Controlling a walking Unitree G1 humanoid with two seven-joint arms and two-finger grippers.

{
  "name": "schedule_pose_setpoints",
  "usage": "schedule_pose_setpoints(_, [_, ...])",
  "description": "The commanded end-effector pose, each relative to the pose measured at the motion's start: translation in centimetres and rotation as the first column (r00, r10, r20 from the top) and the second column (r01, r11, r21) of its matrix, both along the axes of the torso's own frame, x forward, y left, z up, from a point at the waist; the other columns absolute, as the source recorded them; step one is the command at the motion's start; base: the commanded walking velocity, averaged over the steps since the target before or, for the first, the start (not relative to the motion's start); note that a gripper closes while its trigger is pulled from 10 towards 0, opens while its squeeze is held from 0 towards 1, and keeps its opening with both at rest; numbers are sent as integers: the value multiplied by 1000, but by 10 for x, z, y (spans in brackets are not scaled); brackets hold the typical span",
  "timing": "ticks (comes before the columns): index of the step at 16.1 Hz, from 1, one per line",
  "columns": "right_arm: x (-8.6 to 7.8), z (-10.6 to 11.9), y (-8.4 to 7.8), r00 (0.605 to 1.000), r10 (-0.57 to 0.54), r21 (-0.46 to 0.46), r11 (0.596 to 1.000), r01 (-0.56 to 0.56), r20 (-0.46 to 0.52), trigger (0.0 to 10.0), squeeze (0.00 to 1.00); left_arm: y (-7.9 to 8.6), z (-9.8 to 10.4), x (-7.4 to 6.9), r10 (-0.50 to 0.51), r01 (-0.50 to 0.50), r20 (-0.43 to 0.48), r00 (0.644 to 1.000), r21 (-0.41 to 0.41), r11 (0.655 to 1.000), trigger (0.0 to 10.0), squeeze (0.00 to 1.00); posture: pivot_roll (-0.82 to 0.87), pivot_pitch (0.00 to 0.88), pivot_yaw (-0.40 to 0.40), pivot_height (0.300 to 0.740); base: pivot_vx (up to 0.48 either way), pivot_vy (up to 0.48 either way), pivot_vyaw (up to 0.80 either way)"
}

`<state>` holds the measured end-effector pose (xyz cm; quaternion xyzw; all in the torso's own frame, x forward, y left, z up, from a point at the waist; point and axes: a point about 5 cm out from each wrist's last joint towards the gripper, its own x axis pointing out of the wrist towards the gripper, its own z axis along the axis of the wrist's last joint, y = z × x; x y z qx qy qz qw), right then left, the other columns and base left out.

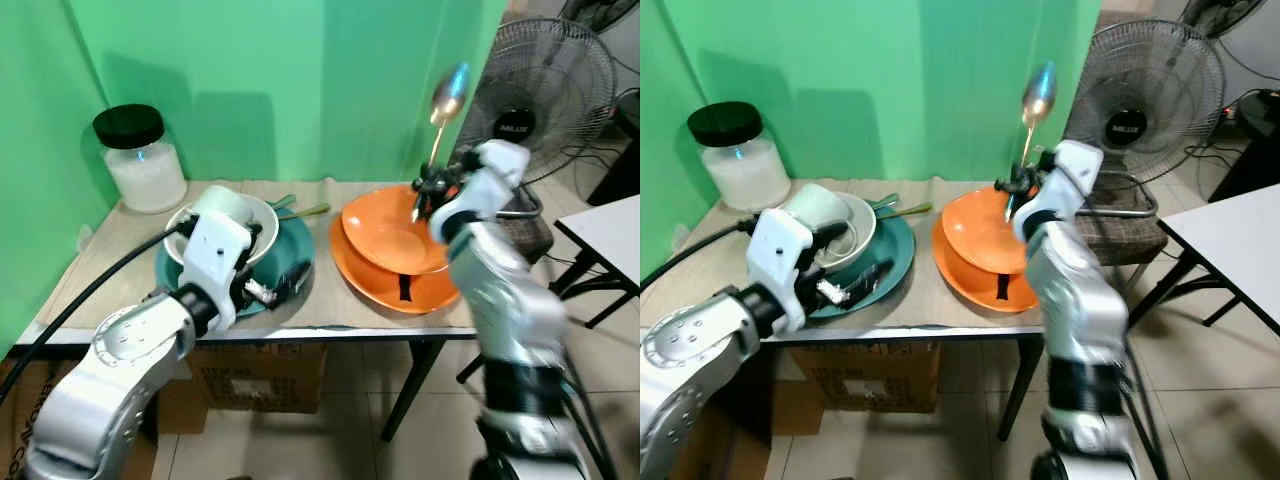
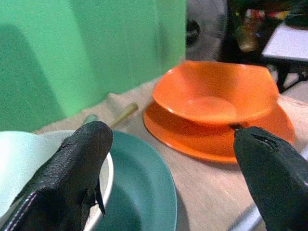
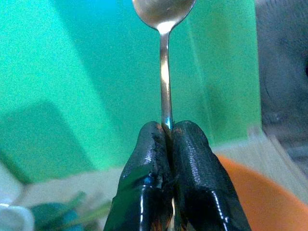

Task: Setting the table

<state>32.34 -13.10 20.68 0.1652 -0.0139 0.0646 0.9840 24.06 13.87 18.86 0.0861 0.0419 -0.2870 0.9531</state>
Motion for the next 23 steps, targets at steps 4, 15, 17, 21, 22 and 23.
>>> schedule_pose_setpoints(4, [-30,17,-4,992,37,-66,997,-29,122,0,0,-16,3,13,53,-52,39,998,-47,998,10000,0,-49,0,29,740,0,0,0])
schedule_pose_setpoints(15, [-63,-7,-17,999,-18,-139,990,23,39,10000,0,-8,-1,3,279,-271,44,959,-135,953,10000,0,-7,0,-8,740,0,0,-291])
schedule_pose_setpoints(17, [-63,-5,-22,998,-47,-119,992,52,45,10000,0,-6,0,4,282,-274,51,958,-126,954,10000,0,-8,0,2,740,0,0,-800])
schedule_pose_setpoints(21, [-64,-6,-24,997,-68,-99,993,71,36,10000,0,-8,2,7,273,-263,62,960,-131,956,10000,0,-27,0,9,740,0,0,-800])
schedule_pose_setpoints(22, [-65,-9,-27,996,-86,-110,990,87,18,10000,0,-10,0,8,270,-260,58,961,-145,955,10000,0,-38,0,14,740,0,0,-800])
schedule_pose_setpoints(23, [-65,-11,-30,993,-114,-141,984,113,-1,10000,0,-8,-1,8,303,-295,33,952,-148,944,10000,0,-42,0,17,740,0,0,-800])
